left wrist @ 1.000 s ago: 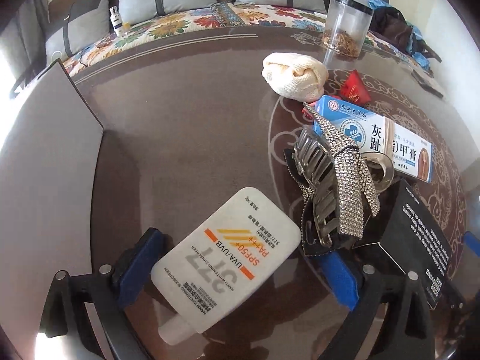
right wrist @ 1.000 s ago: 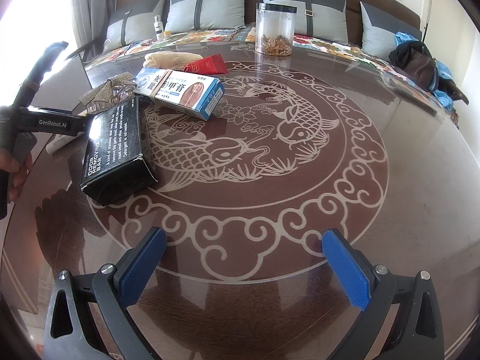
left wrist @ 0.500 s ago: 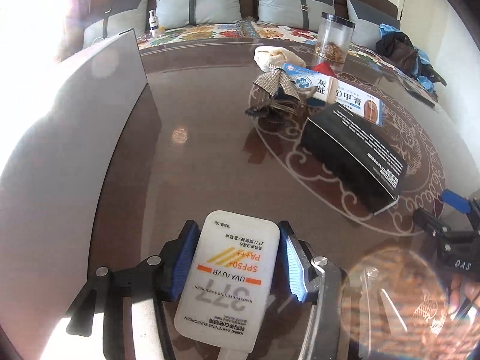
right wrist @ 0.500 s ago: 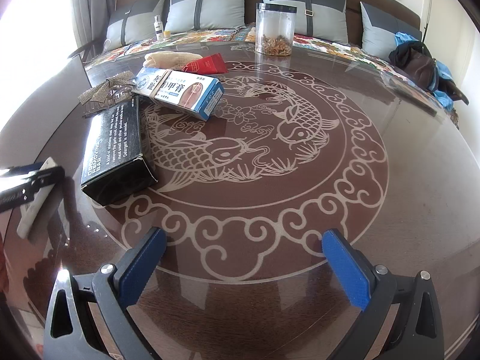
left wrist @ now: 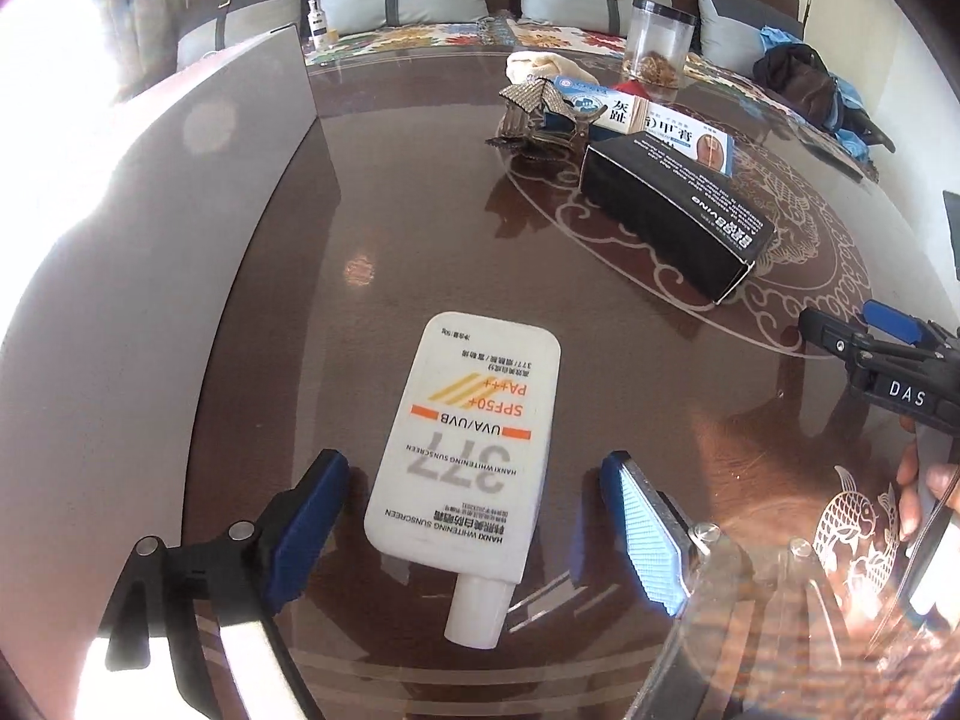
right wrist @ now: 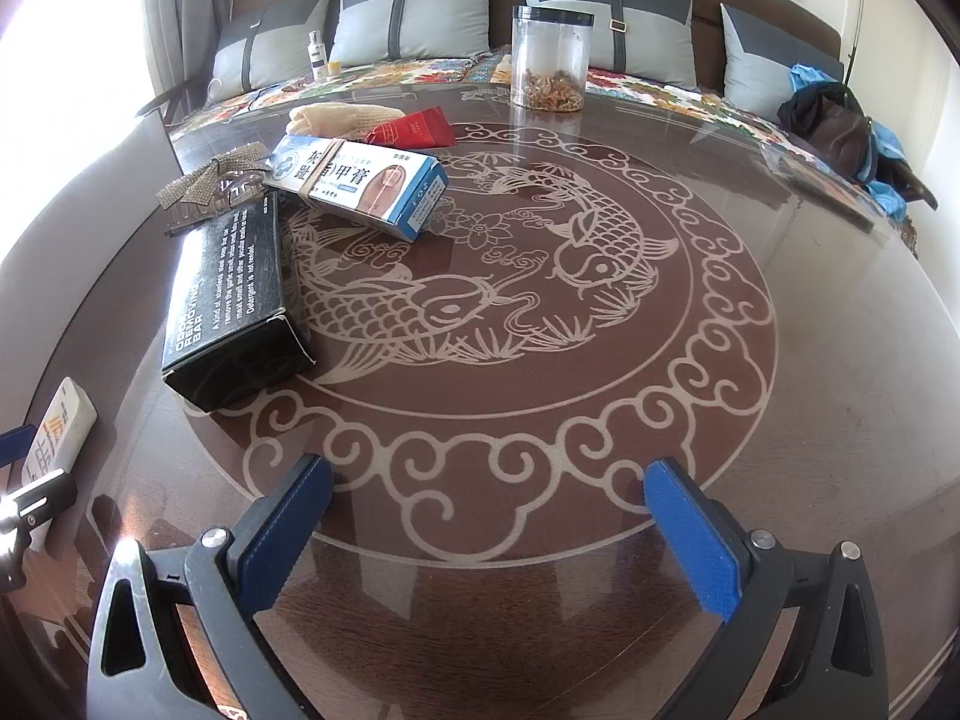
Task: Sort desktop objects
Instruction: 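Grasp the black odor removing bar box with the right tool while the left tool holds the sunscreen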
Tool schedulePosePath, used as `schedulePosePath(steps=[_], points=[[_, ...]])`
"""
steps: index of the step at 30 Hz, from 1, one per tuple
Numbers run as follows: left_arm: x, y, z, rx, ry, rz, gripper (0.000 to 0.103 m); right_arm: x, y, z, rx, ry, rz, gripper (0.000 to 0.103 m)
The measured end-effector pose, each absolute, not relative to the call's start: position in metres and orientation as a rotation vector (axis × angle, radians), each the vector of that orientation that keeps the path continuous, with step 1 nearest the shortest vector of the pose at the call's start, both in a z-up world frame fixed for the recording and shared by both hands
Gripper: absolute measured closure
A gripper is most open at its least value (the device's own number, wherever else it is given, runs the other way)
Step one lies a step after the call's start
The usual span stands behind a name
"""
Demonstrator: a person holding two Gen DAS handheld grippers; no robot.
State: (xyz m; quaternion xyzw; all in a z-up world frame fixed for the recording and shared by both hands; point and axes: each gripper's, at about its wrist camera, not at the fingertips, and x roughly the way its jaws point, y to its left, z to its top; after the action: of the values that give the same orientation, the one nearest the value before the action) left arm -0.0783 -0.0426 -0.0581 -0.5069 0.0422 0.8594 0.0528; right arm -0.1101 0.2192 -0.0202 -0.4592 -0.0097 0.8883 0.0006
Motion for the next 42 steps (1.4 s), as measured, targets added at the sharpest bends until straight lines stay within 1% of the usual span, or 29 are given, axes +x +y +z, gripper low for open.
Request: schedulePosePath(steps=[2, 6, 8, 9, 12, 15, 18, 19, 21, 22, 24, 26, 27, 29, 30, 31, 32, 35, 37, 42], points=[[-0.075, -0.044, -0.059, -1.523, 0.121, 2.618, 0.015, -0.11, 0.219, -0.02, -1.442, -0.03, 2.79, 0.0], [-0.072, -0.044, -0.061, -1.499, 0.122, 2.608, 0.016, -0.11, 0.219, -0.02, -1.442, -0.03, 2.789, 0.0], [-0.067, -0.043, -0.059, -1.438, 0.143, 2.62, 0.034, -0.11, 0.219, -0.02, -1.442, -0.03, 2.789, 0.0], [-0.065, -0.043, -0.057, -1.407, 0.148, 2.619, 0.052, -0.11, 0.219, -0.02, -1.442, -0.03, 2.789, 0.0], [-0.062, -0.043, -0.057, -1.384, 0.163, 2.625, 0.052, -0.11, 0.219, -0.02, -1.442, -0.031, 2.789, 0.0], [-0.057, -0.047, -0.057, -1.372, 0.134, 2.633, 0.052, -0.11, 0.219, -0.02, -1.442, -0.031, 2.789, 0.0], [-0.054, -0.054, -0.055, -1.359, 0.062, 2.635, 0.052, -0.107, 0.22, -0.02, -1.447, -0.024, 2.812, 0.0], [-0.052, -0.055, -0.054, -1.349, 0.042, 2.64, 0.052, -0.105, 0.221, -0.018, -1.467, 0.006, 2.851, 0.0], [-0.051, -0.058, -0.053, -1.333, 0.009, 2.643, 0.052, -0.105, 0.221, -0.007, -1.505, 0.137, 2.941, 0.0], [-0.05, -0.06, -0.052, -1.326, -0.013, 2.643, 0.052, -0.108, 0.217, 0.004, -1.491, 0.156, 2.993, 0.0], [-0.048, -0.064, -0.051, -1.311, -0.051, 2.645, 0.052, -0.124, 0.196, 0.021, -1.492, 0.047, 3.068, 0.0], [-0.046, -0.067, -0.047, -1.291, -0.082, 2.645, 0.052, -0.155, 0.168, 0.023, -1.664, -0.08, 3.048, 0.0], [-0.044, -0.068, -0.044, -1.278, -0.087, 2.646, 0.052, -0.17, 0.155, 0.02, -1.758, -0.139, 3.015, 0.002], [-0.041, -0.069, -0.037, -1.244, -0.088, 2.648, 0.052, -0.192, 0.129, 0.012, -1.823, -0.311, 2.959, 0.006], [-0.039, -0.07, -0.033, -1.225, -0.095, 2.649, 0.052, -0.2, 0.12, 0.007, -1.854, -0.383, 2.917, 0.017], [-0.038, -0.072, -0.029, -1.205, -0.106, 2.651, 0.052, -0.206, 0.114, 0.0, -1.914, -0.409, 2.875, 0.03], [-0.036, -0.074, -0.025, -1.186, -0.123, 2.652, 0.052, -0.21, 0.111, -0.006, -2.004, -0.383, 2.841, 0.043], [-0.031, -0.083, -0.011, -1.135, -0.211, 2.643, 0.052, -0.199, 0.114, 0.004, -1.962, -0.425, 2.813, 0.044], [-0.026, -0.091, 0.004, -1.095, -0.27, 2.636, 0.052, -0.184, 0.119, 0.018, -1.921, -0.421, 2.827, 0.044], [-0.008, -0.128, 0.058, -0.951, -0.391, 2.671, 0.052, -0.149, 0.106, 0.083, -1.802, -0.415, 2.946, 0.044]])
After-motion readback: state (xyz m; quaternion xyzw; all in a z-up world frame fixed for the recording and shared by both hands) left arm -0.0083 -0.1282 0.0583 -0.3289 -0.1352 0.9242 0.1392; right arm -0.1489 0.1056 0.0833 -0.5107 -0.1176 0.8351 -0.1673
